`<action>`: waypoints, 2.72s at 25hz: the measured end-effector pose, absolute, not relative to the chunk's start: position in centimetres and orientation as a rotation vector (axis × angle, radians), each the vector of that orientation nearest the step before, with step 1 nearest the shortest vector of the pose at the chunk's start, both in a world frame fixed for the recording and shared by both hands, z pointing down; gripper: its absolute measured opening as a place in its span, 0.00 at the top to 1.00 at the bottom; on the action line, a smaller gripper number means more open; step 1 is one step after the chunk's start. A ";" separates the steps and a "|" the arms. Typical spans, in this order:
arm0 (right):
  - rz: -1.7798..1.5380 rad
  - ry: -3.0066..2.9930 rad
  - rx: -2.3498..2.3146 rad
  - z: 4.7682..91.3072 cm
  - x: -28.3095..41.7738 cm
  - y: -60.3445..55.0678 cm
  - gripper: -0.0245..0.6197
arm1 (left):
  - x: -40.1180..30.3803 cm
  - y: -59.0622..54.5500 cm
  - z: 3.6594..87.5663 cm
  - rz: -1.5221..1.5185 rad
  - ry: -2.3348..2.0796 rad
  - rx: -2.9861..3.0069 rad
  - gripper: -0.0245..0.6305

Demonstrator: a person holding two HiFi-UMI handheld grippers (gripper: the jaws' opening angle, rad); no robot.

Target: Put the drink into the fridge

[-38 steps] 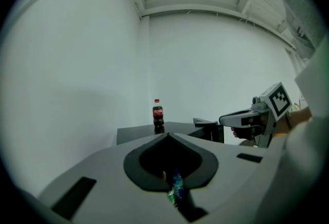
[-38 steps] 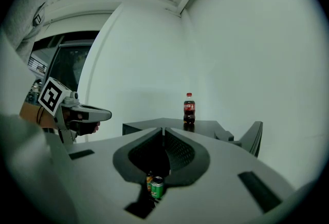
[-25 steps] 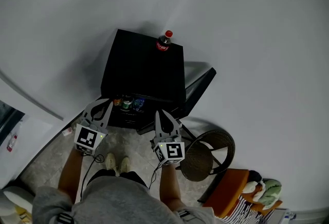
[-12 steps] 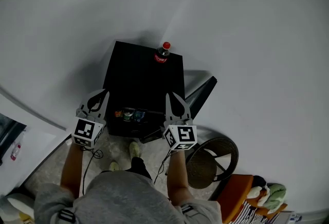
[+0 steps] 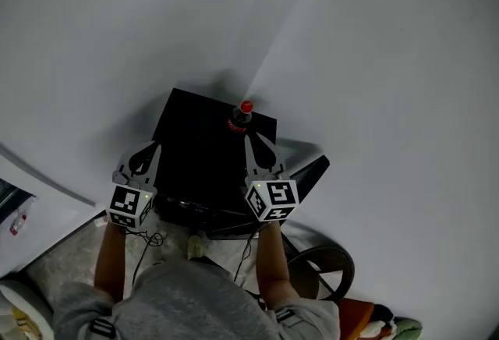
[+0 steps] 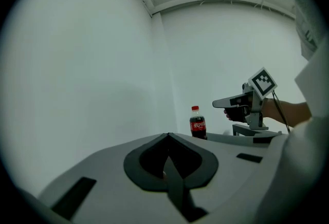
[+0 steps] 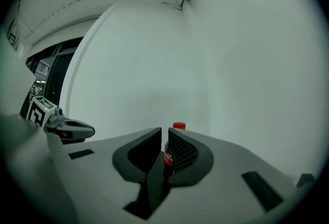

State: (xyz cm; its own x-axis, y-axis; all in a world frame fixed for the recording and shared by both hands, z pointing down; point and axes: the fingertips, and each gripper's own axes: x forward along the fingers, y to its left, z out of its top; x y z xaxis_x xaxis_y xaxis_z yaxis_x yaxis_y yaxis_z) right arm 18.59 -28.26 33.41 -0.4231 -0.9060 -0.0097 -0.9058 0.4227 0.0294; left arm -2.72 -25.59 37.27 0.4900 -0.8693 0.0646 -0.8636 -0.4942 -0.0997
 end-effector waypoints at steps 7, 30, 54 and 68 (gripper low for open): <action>0.040 -2.692 1.500 34.0 18.0 -33.6 0.67 | -2.5 -27.4 38.1 -0.181 1.663 -2.615 0.96; 0.016 -2.676 1.436 34.5 17.6 -37.5 0.73 | -2.9 -29.1 38.2 -0.182 1.741 -2.580 0.96; -0.059 -2.587 1.664 30.0 15.9 -24.0 0.73 | -4.8 -21.2 38.2 -0.136 1.461 -2.751 0.96; -0.019 -2.502 1.795 31.2 14.0 -13.7 0.74 | -6.8 -13.9 39.1 -0.159 1.304 -2.827 0.96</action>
State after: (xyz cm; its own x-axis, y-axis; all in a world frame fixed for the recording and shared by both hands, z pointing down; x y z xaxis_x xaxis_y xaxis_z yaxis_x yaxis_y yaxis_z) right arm 13.99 -13.69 31.18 -0.3189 -0.9468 0.0432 -0.9460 0.3208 0.0464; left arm -6.81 -13.88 39.08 0.6448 -0.7599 0.0827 -0.7575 -0.6497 -0.0642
